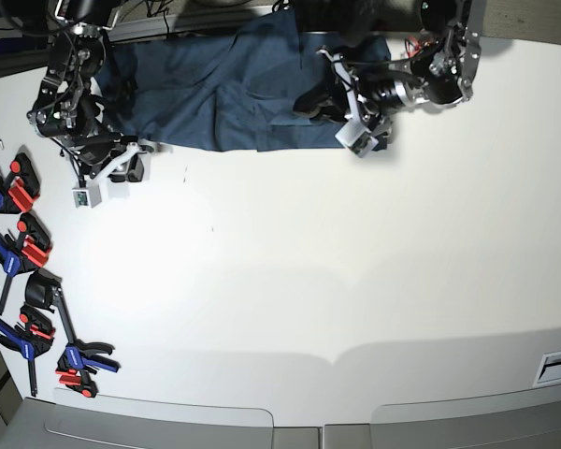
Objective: Fold the T-shirt properly
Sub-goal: 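Press the folded end down with the left gripper and release it, then move the right gripper to the shirt's other end and grasp it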
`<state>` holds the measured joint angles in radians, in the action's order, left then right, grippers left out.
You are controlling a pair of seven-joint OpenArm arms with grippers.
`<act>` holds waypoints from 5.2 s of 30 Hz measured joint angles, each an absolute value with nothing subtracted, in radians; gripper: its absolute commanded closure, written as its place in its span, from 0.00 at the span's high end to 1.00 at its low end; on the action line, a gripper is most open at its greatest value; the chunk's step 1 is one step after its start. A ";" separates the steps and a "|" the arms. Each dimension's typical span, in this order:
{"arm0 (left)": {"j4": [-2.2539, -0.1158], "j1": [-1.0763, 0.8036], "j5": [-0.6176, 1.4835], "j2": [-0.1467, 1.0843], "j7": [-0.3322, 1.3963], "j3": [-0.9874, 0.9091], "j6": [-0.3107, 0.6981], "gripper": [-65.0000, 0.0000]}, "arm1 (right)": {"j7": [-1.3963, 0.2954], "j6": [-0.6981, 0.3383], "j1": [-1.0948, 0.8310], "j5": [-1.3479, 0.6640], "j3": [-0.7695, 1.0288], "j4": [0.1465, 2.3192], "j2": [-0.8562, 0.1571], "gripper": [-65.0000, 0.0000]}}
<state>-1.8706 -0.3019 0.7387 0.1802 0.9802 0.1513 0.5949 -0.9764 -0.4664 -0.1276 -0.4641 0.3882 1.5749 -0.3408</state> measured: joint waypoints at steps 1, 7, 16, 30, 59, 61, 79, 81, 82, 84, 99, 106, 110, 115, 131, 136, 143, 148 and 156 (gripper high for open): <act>-1.871 -0.308 0.752 0.180 0.993 0.151 0.606 0.00 | -0.977 -0.466 -0.128 -0.464 0.388 1.575 -0.341 0.28; -1.871 -0.353 0.790 0.180 0.999 0.151 0.629 0.00 | -0.977 -0.466 -0.128 -0.464 0.388 1.575 -0.341 0.28; -1.871 -0.366 0.805 0.181 0.995 0.216 0.629 0.00 | -0.974 -0.466 -0.128 -0.464 0.388 1.575 -0.341 0.28; -1.871 -0.340 0.683 0.171 0.992 0.458 0.682 0.20 | -0.972 -0.466 -0.127 -0.468 0.388 1.575 -0.341 0.28; -2.101 -0.263 0.683 0.253 1.163 0.458 0.690 0.24 | -0.972 -0.466 -0.128 -0.469 0.388 1.575 -0.341 0.28; -2.103 -0.263 0.670 0.258 1.152 0.447 0.690 0.24 | -0.972 -0.466 -0.128 -0.468 0.388 1.575 -0.341 0.28; -2.038 -0.228 0.463 0.255 0.875 0.256 0.656 0.36 | -0.972 -0.466 -0.128 -0.469 0.388 1.575 -0.341 0.28; -1.989 -0.215 0.461 0.255 0.860 0.256 0.656 0.36 | -0.972 -0.466 -0.127 -0.470 0.388 1.575 -0.341 0.28; -1.962 -0.205 0.464 0.255 0.862 0.256 0.656 0.36 | -0.973 -0.466 -0.127 -0.469 0.388 1.575 -0.341 0.28; -1.910 -0.180 0.458 0.255 0.861 0.258 0.655 0.36 | -1.005 -0.467 -0.127 -0.440 0.388 1.575 -0.342 0.28; -1.817 -0.157 0.458 0.258 0.867 0.256 0.655 0.36 | -1.139 -0.469 -0.130 -0.535 0.714 1.565 -0.492 0.51; -1.817 -0.157 0.458 0.258 0.867 0.256 0.655 0.36 | -1.271 -0.579 -0.128 -0.882 0.756 1.296 -0.566 0.51; -1.817 -0.157 0.458 0.258 0.863 0.256 0.655 0.36 | -1.412 -0.669 -0.128 -1.184 0.754 1.087 -0.588 0.51; -1.817 -0.157 0.459 0.258 0.863 0.256 0.655 0.36 | -1.403 -0.690 -0.128 -1.446 0.691 0.898 -0.597 0.51; -1.817 -0.157 0.459 0.260 0.863 0.256 0.655 0.36 | -1.385 -0.701 -0.118 -1.430 0.479 0.854 -0.616 0.51; -1.817 -0.157 0.459 0.260 0.863 0.256 0.655 0.36 | -1.397 -0.700 -0.120 -1.418 0.473 0.865 -0.650 0.51; -1.817 -0.158 0.458 0.260 0.864 0.256 0.655 0.36 | -1.400 -0.695 -0.125 -1.388 0.473 0.889 -0.701 0.51; -1.817 -0.157 0.458 0.260 0.863 0.256 0.655 0.36 | -1.399 -0.696 -0.125 -1.378 0.473 0.908 -0.698 0.51; -1.817 -0.158 0.459 0.260 0.863 0.256 0.655 0.36 | -1.399 -0.696 -0.125 -1.309 0.473 0.916 -0.698 0.51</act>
